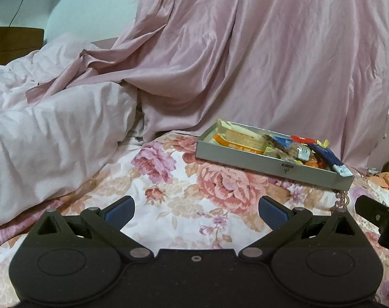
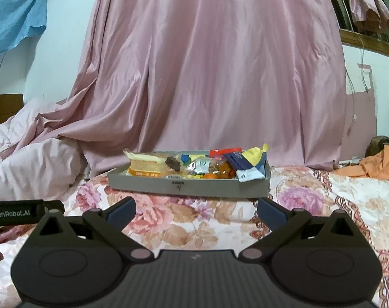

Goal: Organize snacks

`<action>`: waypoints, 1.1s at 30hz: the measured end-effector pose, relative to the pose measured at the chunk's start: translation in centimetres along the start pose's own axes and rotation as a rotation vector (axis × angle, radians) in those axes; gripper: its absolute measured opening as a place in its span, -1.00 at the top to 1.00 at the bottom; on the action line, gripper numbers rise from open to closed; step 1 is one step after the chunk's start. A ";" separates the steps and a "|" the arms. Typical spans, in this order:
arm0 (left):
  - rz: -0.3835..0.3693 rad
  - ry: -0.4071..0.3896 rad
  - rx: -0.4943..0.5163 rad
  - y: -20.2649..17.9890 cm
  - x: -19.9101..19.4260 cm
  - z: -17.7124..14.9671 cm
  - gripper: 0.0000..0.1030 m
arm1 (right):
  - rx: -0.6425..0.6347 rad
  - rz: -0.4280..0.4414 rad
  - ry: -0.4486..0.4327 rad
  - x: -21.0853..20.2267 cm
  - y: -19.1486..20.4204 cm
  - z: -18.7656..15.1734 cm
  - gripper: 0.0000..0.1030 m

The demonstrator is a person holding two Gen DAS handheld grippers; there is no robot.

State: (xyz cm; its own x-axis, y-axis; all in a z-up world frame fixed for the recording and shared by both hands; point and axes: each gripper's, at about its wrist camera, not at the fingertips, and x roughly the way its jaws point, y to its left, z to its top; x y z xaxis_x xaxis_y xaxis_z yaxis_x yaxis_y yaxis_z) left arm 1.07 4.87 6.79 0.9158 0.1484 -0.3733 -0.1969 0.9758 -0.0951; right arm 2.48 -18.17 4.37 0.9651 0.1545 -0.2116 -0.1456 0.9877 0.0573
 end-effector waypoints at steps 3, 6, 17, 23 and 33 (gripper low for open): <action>0.000 0.000 0.001 0.4 -0.2 -0.4 -0.99 | -0.006 -0.001 0.007 -0.4 0.4 -0.3 -1.00; 0.002 0.002 0.005 0.7 -0.2 -0.6 -0.99 | -0.018 0.000 0.014 -0.4 0.7 -0.5 -1.00; 0.005 0.008 -0.014 1.2 -0.1 -1.0 -0.99 | -0.042 0.001 0.045 0.1 1.2 -0.9 -1.00; 0.007 0.008 -0.013 1.1 -0.1 -1.0 -0.99 | -0.043 0.007 0.052 0.1 1.3 -0.9 -1.00; 0.005 0.006 -0.010 1.0 -0.2 -1.0 -0.99 | -0.045 0.012 0.059 0.3 1.2 -1.0 -1.00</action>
State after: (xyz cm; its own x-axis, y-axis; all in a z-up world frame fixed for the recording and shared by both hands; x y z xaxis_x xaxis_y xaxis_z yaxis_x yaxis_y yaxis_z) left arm 0.36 5.67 5.87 0.9127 0.1521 -0.3793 -0.2048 0.9734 -0.1025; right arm 2.35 -16.88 3.45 0.9487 0.1664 -0.2687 -0.1682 0.9856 0.0165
